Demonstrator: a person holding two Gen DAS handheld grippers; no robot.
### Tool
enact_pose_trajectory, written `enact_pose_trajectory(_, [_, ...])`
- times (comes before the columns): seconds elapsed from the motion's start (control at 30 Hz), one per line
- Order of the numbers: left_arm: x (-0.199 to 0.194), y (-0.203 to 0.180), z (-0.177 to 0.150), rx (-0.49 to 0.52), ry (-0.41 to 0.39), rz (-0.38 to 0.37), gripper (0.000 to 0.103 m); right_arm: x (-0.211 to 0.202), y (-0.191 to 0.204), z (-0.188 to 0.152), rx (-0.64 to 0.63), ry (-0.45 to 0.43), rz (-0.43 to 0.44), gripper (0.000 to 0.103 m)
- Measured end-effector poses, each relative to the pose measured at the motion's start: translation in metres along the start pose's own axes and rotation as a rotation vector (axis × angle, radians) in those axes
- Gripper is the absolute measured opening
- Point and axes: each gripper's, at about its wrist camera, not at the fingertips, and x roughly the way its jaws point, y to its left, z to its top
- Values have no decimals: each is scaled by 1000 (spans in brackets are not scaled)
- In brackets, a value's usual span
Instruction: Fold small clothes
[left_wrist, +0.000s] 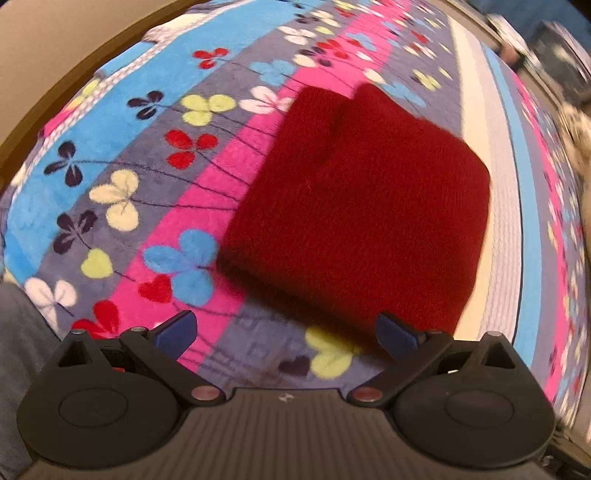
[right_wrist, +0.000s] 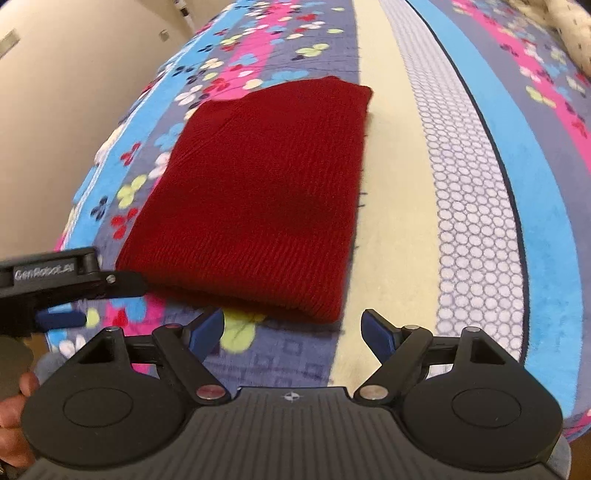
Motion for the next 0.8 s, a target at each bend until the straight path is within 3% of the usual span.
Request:
enact_pose_trajectory(0.13, [21, 2, 18, -101, 14, 6, 103, 13, -33, 33, 116, 2, 64, 83])
enact_pose_trajectory(0.33, [62, 14, 24, -223, 105, 15, 103, 53, -76, 100, 244, 0, 180, 84])
enact_pose_trajectory(0.6, [100, 44, 24, -347, 183, -93, 103, 143, -110, 178, 319, 29, 248, 89])
enact_pose_trajectory(0.8, [116, 51, 30, -386, 234, -127, 103, 196, -108, 213, 341, 75, 284, 96])
